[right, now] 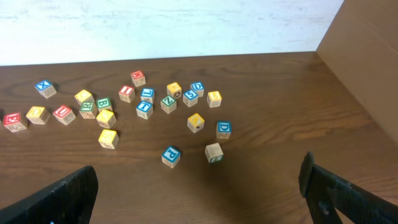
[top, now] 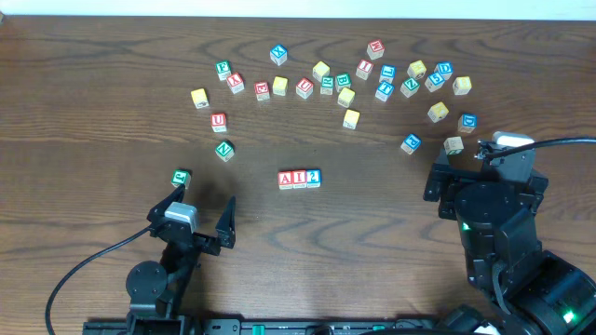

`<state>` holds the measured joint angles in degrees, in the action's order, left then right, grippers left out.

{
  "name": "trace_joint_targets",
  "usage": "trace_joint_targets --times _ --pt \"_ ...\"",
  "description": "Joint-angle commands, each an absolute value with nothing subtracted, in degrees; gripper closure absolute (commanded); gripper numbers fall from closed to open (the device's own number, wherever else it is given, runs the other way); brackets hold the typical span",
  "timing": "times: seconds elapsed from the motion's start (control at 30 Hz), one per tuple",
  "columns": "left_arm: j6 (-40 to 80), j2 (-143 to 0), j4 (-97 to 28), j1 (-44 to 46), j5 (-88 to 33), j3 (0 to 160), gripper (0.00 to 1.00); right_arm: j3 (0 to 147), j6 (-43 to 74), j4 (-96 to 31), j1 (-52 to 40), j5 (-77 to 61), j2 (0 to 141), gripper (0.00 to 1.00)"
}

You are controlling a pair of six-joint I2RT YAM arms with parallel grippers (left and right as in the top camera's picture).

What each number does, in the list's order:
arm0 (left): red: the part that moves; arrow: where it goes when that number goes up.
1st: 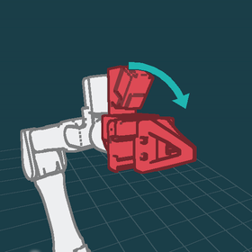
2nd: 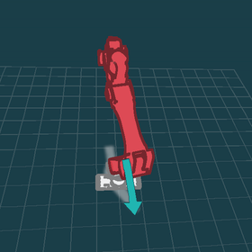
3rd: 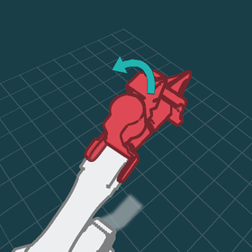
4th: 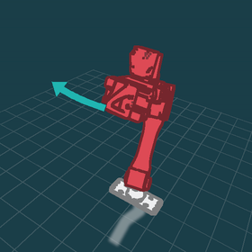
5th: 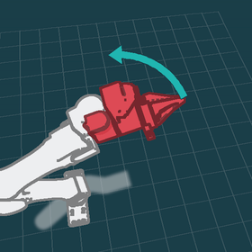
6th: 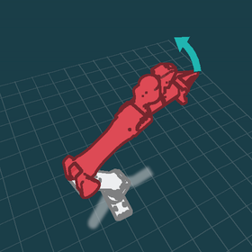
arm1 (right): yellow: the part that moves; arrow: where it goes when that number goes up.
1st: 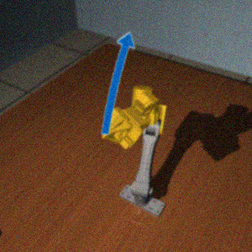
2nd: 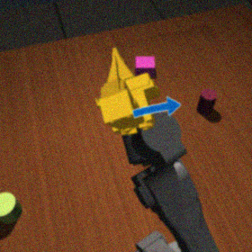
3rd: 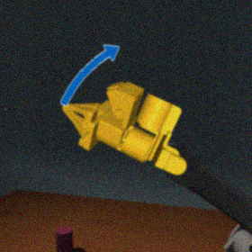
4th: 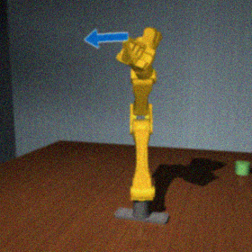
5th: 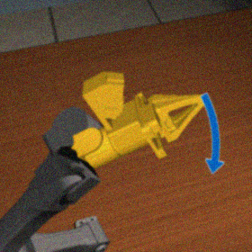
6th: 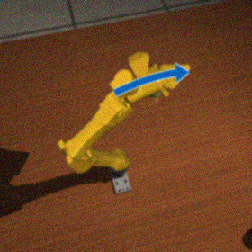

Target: Spell out AI2

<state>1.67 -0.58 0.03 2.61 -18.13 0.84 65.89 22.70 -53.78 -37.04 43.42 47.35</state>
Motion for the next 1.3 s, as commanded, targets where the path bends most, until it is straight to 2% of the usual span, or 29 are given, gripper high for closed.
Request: trace_joint_targets --times 0.0,0.23,0.33,0.47,0.57,0.63,0.73,1.07,1.13,1.27 --pt "2.17 -0.23 -2.55 2.26 -19.68 0.25 0.02 66.67 22.02 -53.8 -36.69 44.21 47.24 0.01" --pt "2.17 -0.23 -2.55 2.26 -19.68 0.25 0.02 66.63 21.32 -54.11 -36.45 44.84 45.91 0.01" --pt "2.17 -0.23 -2.55 2.26 -19.68 0.25 0.02 64.97 21.32 -51.72 -34.54 41.01 43.97 0.01" --pt "2.17 -0.23 -2.55 2.26 -19.68 0.25 0.02 56.34 14.46 -37.87 -28.62 31.2 39.33 0.01" --pt "2.17 -0.23 -2.55 2.26 -19.68 0.25 0.02 43.2 -2.09 -17.93 -22.85 13.82 33.45 0.01" --pt "2.17 -0.23 -2.55 2.26 -19.68 0.25 0.02 35.88 -9.45 -9.69 -20.4 5.61 29.71 0.01" --pt "2.17 -0.23 -2.55 2.26 -19.68 0.25 0.02 23.57 -12.91 -1.08 -17.21 0.19 21.37 0.01" --pt "2.15 -0.21 -2.55 2.26 -19.68 0.25 0.02 2.83 -12.97 2.5 -9.02 -6.0 0.56 0.01" --pt "2.17 -0.23 -2.55 2.26 -19.68 0.25 0.02 0.3 -12.95 4.36 -7.73 -7.35 0.8 0.01" --pt "2.15 -0.21 -2.55 2.26 -19.68 0.25 0.02 0.3 -12.93 -1.85 -7.11 -7.51 0.27 0.01"
